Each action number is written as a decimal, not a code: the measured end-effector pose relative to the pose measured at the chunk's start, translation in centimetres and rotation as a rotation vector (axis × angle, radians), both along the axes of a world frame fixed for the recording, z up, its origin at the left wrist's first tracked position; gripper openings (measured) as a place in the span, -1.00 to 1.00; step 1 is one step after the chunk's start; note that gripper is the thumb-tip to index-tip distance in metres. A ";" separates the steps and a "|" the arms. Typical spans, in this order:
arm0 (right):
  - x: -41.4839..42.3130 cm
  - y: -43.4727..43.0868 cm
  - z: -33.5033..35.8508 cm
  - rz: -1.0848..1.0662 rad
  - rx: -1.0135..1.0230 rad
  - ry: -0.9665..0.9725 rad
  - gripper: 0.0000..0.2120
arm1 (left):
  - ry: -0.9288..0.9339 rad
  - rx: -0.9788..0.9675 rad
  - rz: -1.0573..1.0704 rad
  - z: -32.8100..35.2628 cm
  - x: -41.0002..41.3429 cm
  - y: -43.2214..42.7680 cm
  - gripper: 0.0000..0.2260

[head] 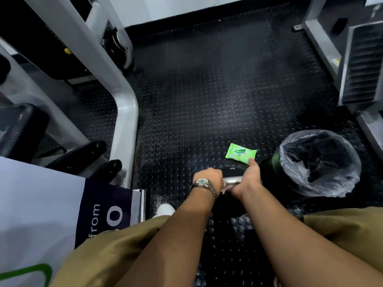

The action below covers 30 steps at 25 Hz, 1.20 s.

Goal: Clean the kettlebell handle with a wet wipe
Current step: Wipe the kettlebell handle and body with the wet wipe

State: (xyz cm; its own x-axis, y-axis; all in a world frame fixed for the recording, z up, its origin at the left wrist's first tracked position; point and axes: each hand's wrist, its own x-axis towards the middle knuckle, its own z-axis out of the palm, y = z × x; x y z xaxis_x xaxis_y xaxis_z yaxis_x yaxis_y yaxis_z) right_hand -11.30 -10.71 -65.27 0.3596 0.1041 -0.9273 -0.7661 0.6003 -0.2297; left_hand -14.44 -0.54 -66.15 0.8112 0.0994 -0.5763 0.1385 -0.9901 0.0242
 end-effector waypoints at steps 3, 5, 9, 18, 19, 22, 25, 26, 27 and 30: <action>-0.4 0.4 0.1 0.073 -0.010 -0.012 -0.47 | -0.006 0.000 0.001 0.1 0.1 0.1 -0.73; -1.3 1.1 -0.1 0.170 -0.004 -0.034 -0.44 | -0.019 0.005 -0.004 0.1 0.1 0.0 -0.75; 0.0 0.2 0.2 0.073 0.029 -0.004 -0.44 | -0.011 -0.008 0.003 0.2 0.1 0.0 -0.73; -2.2 1.7 1.3 0.149 0.055 -0.028 -0.43 | -0.010 0.008 0.002 0.1 0.1 0.0 -0.76; -1.7 1.5 0.8 0.103 0.019 -0.017 -0.44 | -0.007 0.000 0.008 0.2 0.1 0.0 -0.75; 0.0 0.4 -0.2 -0.118 -0.167 0.039 -0.50 | 0.005 -0.022 0.024 0.2 0.0 0.2 -0.70; -1.2 0.8 -0.1 -0.065 -0.139 0.016 -0.41 | 0.012 -0.010 0.019 0.3 0.3 0.1 -0.71; -2.1 1.4 0.5 0.011 -0.036 -0.025 -0.41 | 0.014 -0.003 0.018 0.4 0.3 0.1 -0.74; -2.9 2.0 0.8 0.085 0.042 -0.061 -0.41 | 0.016 0.005 0.017 0.4 0.3 0.0 -0.75; -3.2 2.5 1.2 0.094 0.096 -0.069 -0.39 | 0.010 0.011 0.008 0.7 0.1 -0.1 -0.75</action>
